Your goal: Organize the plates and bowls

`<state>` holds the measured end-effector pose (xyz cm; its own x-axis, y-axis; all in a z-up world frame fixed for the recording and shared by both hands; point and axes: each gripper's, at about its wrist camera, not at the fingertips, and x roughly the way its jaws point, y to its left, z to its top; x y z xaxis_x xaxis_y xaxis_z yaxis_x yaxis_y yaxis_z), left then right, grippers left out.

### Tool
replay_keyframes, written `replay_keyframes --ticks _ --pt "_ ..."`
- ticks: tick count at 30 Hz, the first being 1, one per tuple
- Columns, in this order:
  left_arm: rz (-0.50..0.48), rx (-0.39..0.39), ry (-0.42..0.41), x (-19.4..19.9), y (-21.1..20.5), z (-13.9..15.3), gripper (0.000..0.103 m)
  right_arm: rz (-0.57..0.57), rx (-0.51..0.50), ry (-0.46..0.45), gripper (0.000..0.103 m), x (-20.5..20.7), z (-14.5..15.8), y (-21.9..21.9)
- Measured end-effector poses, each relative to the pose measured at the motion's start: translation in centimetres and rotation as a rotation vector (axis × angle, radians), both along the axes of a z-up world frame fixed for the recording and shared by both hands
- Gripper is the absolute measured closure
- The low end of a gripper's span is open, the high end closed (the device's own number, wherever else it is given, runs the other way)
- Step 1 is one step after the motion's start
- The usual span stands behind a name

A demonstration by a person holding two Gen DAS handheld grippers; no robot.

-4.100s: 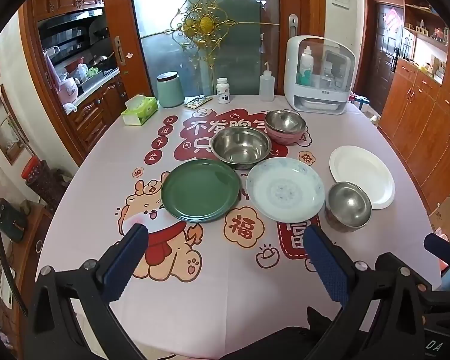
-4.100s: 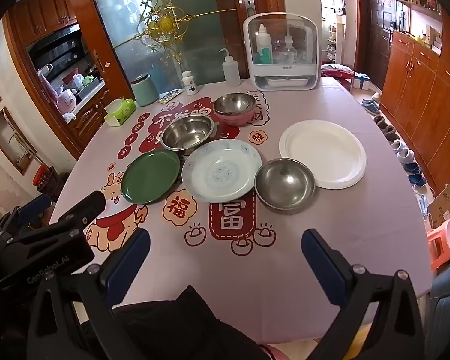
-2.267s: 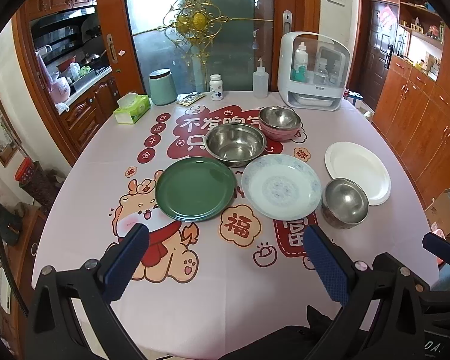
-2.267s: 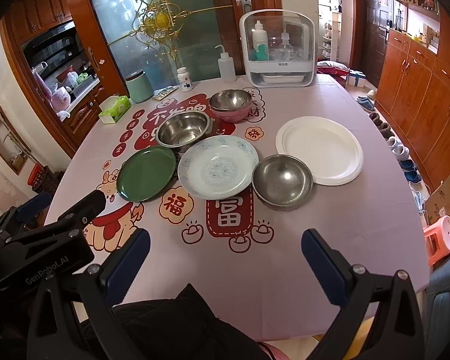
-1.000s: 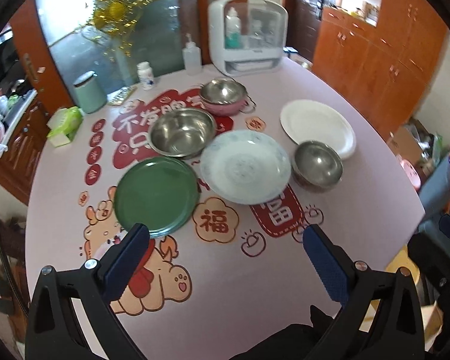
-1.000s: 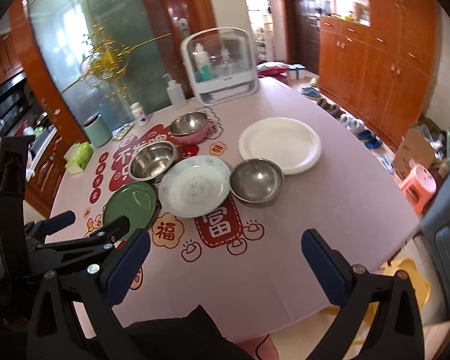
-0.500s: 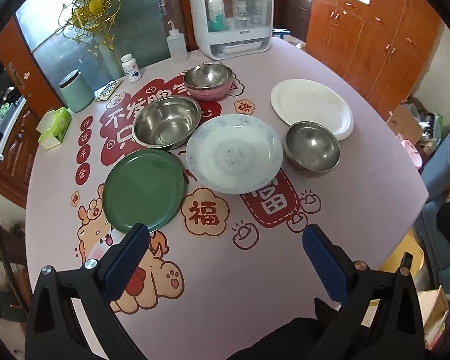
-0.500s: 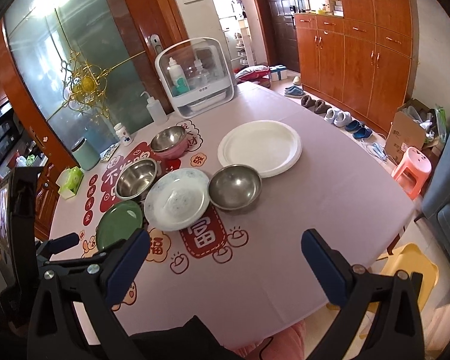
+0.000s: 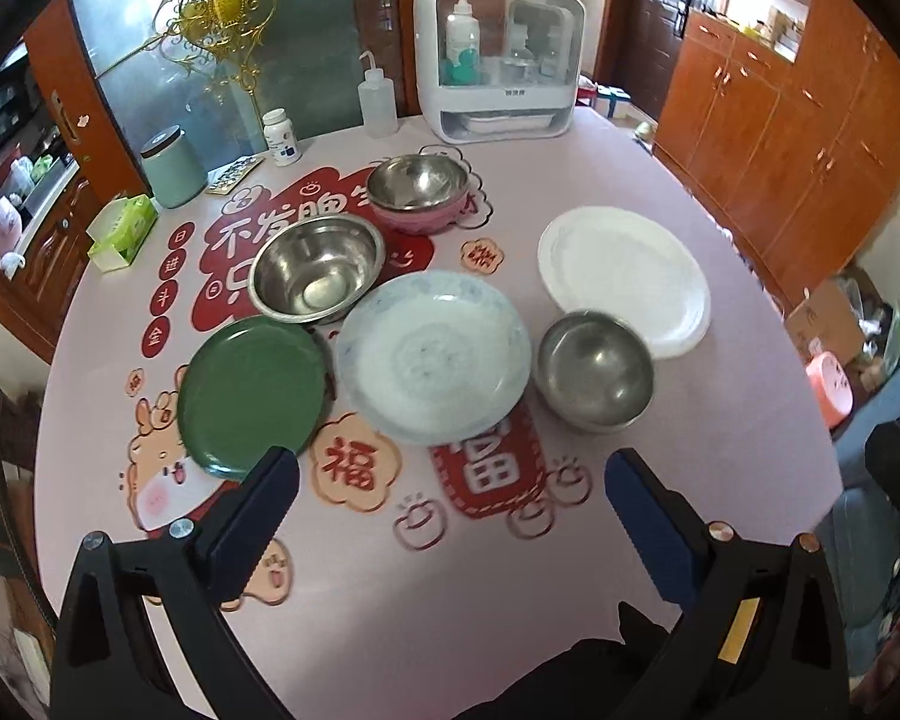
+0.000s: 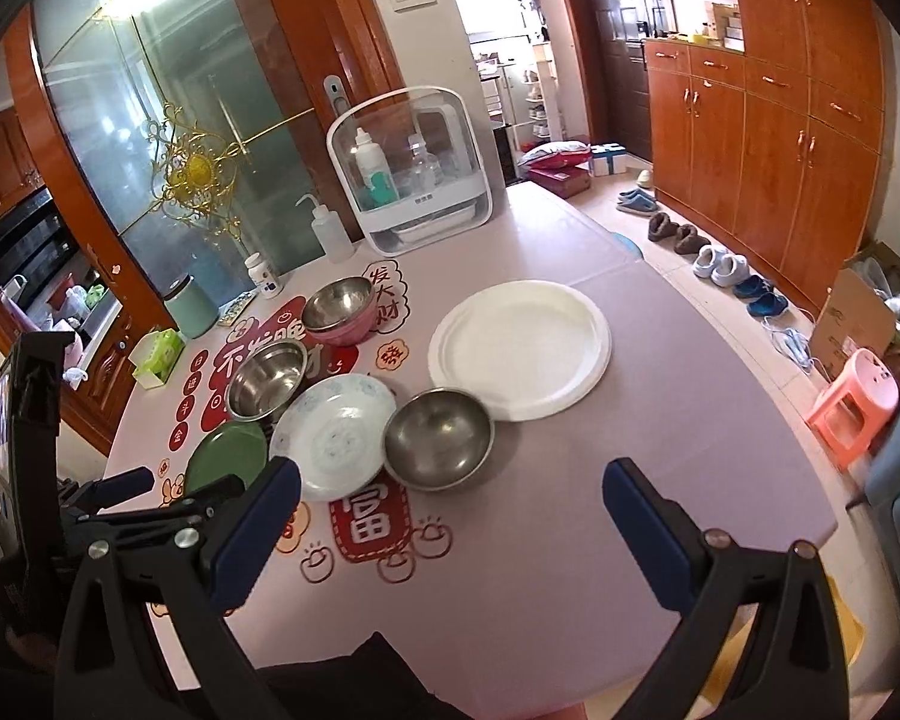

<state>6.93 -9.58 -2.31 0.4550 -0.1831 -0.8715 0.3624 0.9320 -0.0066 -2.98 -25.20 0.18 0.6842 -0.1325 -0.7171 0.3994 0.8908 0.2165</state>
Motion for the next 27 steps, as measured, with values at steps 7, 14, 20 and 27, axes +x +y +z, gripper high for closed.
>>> replay_keyframes --ticks 7,14,20,27 --pt "0.030 -0.033 0.003 1.4 -4.1 0.2 0.001 0.013 0.028 0.016 0.002 0.7 -0.5 -5.3" --pt "0.042 0.004 0.002 3.3 -7.4 -0.3 0.001 0.031 0.061 0.027 0.002 2.1 -2.1 -10.1" --pt "0.074 0.017 -0.017 5.5 -9.7 -0.2 0.001 0.040 0.102 0.035 0.002 3.4 -3.7 -13.8" --pt "0.053 0.018 -0.011 8.6 -11.9 -0.4 0.001 0.030 0.155 0.041 0.002 5.1 -5.7 -16.8"
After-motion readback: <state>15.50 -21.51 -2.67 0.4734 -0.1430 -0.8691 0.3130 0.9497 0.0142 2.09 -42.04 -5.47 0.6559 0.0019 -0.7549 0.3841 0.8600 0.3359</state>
